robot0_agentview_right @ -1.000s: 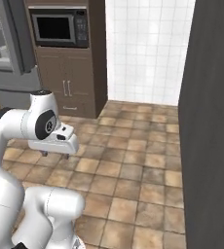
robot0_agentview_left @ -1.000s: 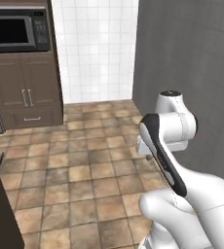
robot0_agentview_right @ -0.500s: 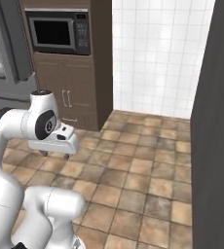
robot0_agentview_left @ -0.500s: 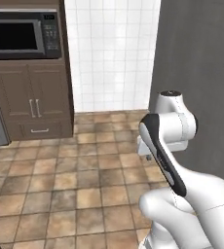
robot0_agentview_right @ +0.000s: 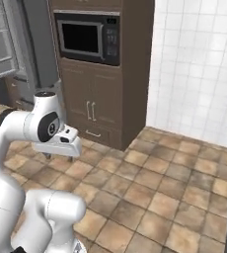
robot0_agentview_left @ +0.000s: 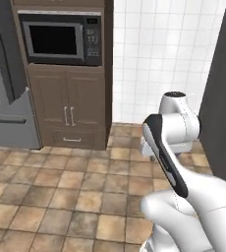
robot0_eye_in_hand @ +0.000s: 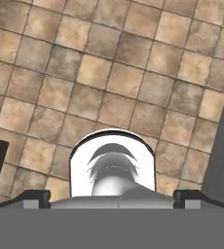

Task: Gather the broccoli and onion from the fridge and place them on a tray on the dining counter. Then gather the chicken drumsticks from the fridge and place them on the other tray.

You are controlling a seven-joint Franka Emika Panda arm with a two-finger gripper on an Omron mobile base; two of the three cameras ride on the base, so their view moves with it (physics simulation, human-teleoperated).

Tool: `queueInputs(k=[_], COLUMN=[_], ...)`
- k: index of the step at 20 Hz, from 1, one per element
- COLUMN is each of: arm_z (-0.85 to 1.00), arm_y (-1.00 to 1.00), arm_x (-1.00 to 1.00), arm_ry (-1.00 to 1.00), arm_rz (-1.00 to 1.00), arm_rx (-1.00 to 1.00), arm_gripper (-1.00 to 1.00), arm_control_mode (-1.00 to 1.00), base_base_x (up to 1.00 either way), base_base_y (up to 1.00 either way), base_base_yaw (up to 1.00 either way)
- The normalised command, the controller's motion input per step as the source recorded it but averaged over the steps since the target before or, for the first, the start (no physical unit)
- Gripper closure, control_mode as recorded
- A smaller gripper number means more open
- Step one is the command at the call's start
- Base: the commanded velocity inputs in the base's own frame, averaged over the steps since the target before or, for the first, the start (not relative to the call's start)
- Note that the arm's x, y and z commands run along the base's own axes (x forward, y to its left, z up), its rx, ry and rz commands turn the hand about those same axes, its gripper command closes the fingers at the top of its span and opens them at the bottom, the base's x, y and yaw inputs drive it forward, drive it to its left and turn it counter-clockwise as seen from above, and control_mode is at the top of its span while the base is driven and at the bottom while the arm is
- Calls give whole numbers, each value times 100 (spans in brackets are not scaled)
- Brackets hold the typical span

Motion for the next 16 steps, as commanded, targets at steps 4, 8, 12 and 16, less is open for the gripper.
queueInputs(k=[4, 8, 12, 16], arm_z=[0, 0, 0, 0], arm_y=[0, 0, 0, 0], arm_x=[0, 0, 0, 0], arm_ry=[0, 0, 0, 0], arm_rz=[0, 0, 0, 0], arm_rx=[0, 0, 0, 0], arm_gripper=[-100, -100, -100, -100], arm_control_mode=[100, 100, 100, 100], base_base_x=[66, 61, 66, 87], base_base_y=[-16, -18, -24, -32], base_base_yaw=[88, 91, 89, 70])
